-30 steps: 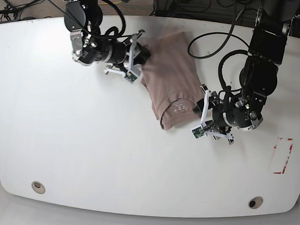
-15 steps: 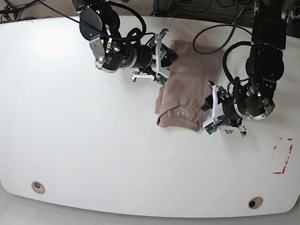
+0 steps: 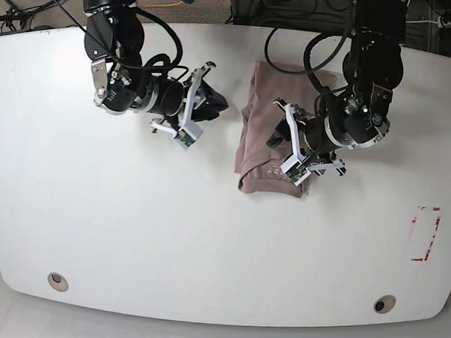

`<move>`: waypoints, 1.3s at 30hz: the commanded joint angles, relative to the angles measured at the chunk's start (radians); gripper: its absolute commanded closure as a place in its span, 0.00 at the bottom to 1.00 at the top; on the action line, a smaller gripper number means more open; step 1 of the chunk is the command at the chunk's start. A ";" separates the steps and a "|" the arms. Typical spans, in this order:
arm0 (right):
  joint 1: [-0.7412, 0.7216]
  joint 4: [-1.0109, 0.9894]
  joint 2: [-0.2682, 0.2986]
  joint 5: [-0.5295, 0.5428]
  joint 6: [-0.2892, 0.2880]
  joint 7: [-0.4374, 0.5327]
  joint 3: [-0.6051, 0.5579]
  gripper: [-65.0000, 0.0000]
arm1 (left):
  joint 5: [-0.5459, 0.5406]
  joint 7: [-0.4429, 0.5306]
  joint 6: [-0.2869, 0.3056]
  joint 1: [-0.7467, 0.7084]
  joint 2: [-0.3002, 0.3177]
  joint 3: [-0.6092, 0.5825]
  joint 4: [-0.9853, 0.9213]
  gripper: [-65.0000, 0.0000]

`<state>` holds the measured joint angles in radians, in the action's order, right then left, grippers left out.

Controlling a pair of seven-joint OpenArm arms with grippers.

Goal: Fold the T-shirt properly
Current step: 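Rotate the folded bundle with both grippers, turning it upright, then drag the folded shirt with the left gripper to the table edge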

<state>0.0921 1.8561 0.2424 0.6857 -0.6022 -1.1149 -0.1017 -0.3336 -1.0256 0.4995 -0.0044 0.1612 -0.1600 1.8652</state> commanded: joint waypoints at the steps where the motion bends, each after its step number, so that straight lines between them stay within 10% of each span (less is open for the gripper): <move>1: -0.009 0.018 0.012 0.042 -0.003 0.023 0.041 0.79 | -0.017 0.087 -0.037 -0.013 -0.005 -0.014 0.017 0.48; 12: 0.021 0.020 0.044 0.045 -0.003 0.023 0.113 0.79 | 0.020 0.258 -0.295 -0.134 -0.004 -0.086 0.001 0.41; 20: 0.038 0.024 0.042 0.045 -0.003 0.023 0.156 0.79 | 0.181 0.351 -0.307 -0.167 -0.004 -0.141 -0.177 0.41; 30: 0.056 0.052 0.048 0.045 -0.002 0.023 0.156 0.79 | 0.189 0.354 -0.032 -0.131 0.057 0.101 -0.387 0.41; 39: 0.067 0.069 0.048 0.042 -0.002 0.023 0.156 0.79 | 0.184 0.359 0.055 -0.082 0.243 0.290 -0.507 0.41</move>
<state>0.1703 1.8973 0.2810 0.7105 -0.6018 -1.1114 0.0509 -0.2367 -0.5426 0.5625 -0.0795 0.3588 0.0982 1.4025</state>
